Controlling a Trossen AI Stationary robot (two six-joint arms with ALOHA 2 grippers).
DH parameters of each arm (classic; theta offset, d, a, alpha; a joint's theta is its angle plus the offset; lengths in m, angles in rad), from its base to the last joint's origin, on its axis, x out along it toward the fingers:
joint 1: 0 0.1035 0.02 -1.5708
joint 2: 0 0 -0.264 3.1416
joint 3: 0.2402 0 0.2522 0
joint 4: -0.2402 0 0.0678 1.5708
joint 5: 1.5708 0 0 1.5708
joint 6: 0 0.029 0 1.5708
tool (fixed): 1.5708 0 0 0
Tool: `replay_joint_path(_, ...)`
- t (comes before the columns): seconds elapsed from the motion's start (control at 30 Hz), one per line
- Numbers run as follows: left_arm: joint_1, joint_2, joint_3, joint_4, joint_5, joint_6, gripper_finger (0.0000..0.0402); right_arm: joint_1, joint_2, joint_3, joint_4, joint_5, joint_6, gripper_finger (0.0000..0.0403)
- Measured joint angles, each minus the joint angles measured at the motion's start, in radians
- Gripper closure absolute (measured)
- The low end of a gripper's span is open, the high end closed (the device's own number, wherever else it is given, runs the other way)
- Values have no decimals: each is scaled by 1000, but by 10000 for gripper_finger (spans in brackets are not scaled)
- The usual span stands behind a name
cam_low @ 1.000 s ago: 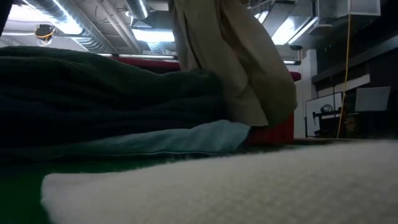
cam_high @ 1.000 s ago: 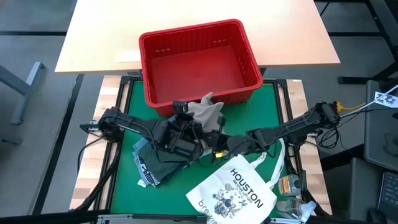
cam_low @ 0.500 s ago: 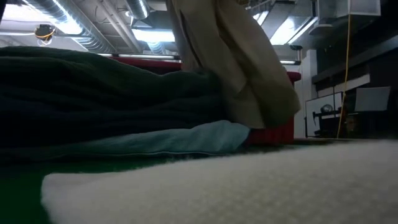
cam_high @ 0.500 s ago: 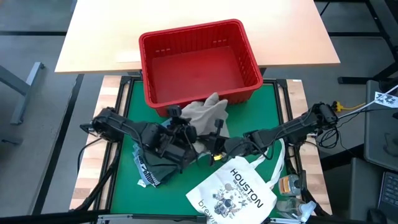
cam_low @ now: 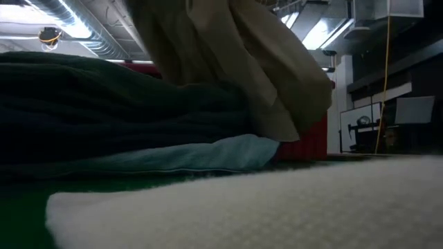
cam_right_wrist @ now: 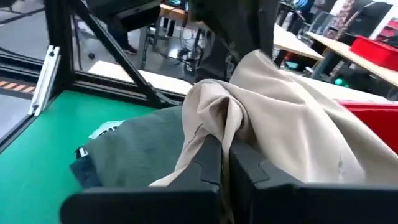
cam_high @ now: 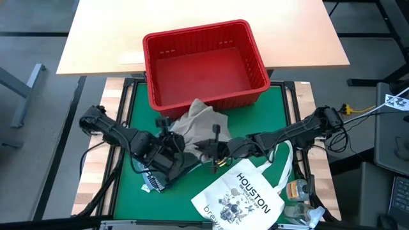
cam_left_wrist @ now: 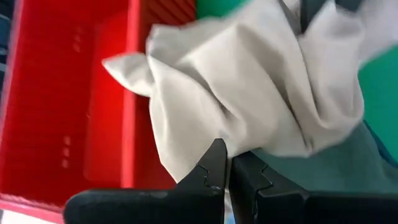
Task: Fold Laundry from Bin
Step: Stack the light brown shorts on top of the dark green shirt
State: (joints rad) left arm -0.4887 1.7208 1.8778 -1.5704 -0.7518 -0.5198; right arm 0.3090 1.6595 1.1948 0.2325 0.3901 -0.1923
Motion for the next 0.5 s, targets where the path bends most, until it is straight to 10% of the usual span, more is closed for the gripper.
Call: replay_joint_path(0.5,-166,-57,-363,2,319,-174,401,-9,284,123,242,-174,4,398)
